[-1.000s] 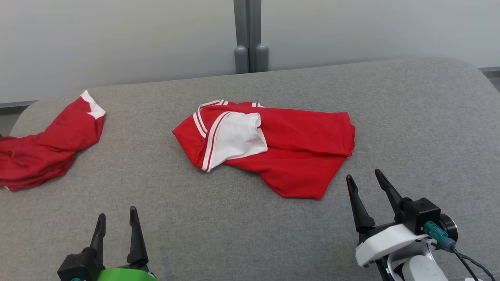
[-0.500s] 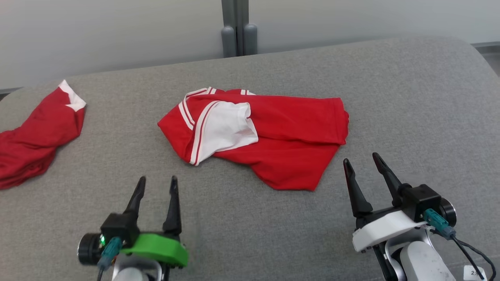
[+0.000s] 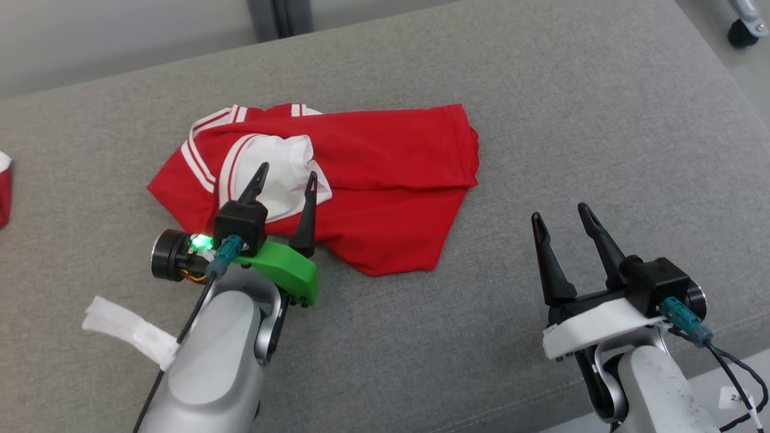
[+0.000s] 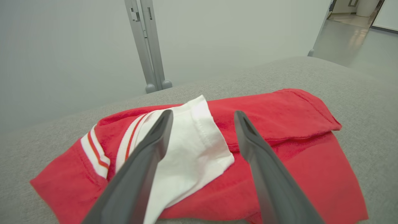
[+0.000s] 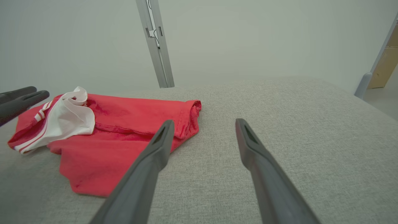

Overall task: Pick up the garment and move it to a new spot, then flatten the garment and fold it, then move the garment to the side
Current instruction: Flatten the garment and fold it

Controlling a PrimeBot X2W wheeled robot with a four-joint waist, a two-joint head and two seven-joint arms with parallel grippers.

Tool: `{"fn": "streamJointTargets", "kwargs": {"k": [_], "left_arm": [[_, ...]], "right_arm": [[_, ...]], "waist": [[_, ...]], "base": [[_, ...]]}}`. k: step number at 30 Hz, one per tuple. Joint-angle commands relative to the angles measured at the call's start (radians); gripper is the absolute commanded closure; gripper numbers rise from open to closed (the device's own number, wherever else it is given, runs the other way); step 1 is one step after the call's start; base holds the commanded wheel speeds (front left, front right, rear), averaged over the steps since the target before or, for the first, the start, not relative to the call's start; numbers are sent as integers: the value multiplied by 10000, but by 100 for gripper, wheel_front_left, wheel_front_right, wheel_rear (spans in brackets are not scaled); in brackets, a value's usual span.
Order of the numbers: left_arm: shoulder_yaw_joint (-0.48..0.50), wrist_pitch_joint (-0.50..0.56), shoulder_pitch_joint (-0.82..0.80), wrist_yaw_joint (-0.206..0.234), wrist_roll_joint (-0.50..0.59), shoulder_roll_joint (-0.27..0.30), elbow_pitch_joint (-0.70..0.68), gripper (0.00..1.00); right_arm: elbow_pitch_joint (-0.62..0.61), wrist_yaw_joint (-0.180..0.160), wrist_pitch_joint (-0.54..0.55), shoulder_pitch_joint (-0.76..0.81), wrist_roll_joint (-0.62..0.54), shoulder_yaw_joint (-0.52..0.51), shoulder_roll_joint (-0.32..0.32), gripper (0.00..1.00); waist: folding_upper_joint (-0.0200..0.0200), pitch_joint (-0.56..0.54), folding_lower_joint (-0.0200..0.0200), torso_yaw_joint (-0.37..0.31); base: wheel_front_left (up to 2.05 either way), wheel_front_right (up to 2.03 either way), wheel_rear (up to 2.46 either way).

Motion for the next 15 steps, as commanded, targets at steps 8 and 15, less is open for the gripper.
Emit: {"fn": "streamJointTargets", "kwargs": {"k": [8,15], "left_arm": [[17,363,-1324,991,411,96,1803,0],[-30,134,-1540,1110,206,77,2408,100]], "right_arm": [[-64,-7,-31,-244,235,92,-11,0],[-4,-7,-31,-124,271,30,-13,0]], "waist": [[-1,788,0,-784],[-1,630,0,-616]], "base": [[0,0,0],[0,0,0]]}}
